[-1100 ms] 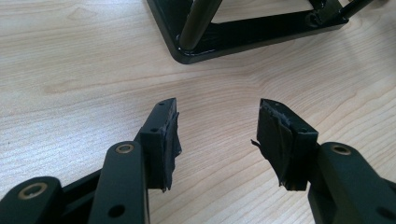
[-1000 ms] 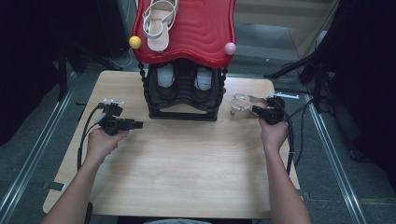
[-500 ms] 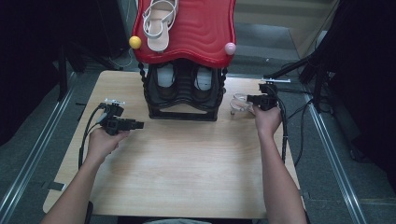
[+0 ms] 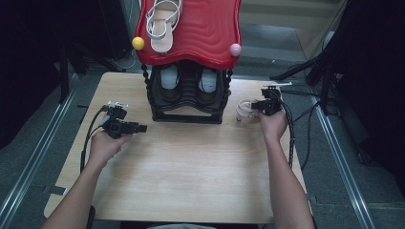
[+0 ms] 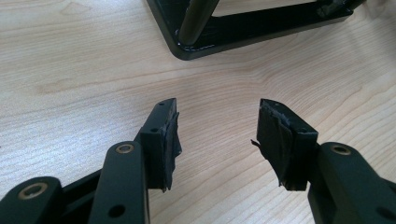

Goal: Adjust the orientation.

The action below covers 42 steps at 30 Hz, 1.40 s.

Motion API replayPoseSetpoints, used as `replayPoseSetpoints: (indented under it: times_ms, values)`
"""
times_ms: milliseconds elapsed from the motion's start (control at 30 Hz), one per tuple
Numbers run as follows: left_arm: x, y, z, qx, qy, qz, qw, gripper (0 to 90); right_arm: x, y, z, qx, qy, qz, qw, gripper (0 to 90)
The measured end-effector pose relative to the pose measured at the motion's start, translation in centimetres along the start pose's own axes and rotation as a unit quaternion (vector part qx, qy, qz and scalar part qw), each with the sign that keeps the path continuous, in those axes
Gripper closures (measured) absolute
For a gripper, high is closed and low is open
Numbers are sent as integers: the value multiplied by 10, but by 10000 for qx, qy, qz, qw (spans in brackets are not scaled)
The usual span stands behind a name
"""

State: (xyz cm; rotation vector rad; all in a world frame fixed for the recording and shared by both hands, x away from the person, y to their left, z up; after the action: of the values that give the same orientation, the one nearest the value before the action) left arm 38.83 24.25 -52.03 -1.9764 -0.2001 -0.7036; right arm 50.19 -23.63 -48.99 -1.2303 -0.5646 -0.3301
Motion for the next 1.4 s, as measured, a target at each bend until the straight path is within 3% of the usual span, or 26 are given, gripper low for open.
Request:
replayPoseSetpoints:
  times_ms: [600, 867, 1400]
  values:
    - [0, 2, -2, -20, 19, 34, 10000, 488, -19, -9, -15, -2, -34, 78, 10000, 900]
    - [0, 2, -2, -55, 2, 28, 10000, 488, -25, -11, -24, -144, -2, 178, 9997, 900]
    - [2, 5, -2, -139, -24, 9, 9999, 487, -27, -21, -38, -265, -4, 147, 9995, 900]
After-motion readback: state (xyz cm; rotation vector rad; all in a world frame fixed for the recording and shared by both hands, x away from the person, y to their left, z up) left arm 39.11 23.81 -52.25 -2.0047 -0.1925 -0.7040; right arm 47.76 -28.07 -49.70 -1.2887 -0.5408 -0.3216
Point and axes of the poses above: each handheld gripper's, and its own axes: y roughly forward along the jaws, x roughly out of its top, z roughly to its left, the point moved 3 cm from there along y, roughly forward along the jaws, and after that the axes turned 3 degrees about z, right-handed, at the moved point
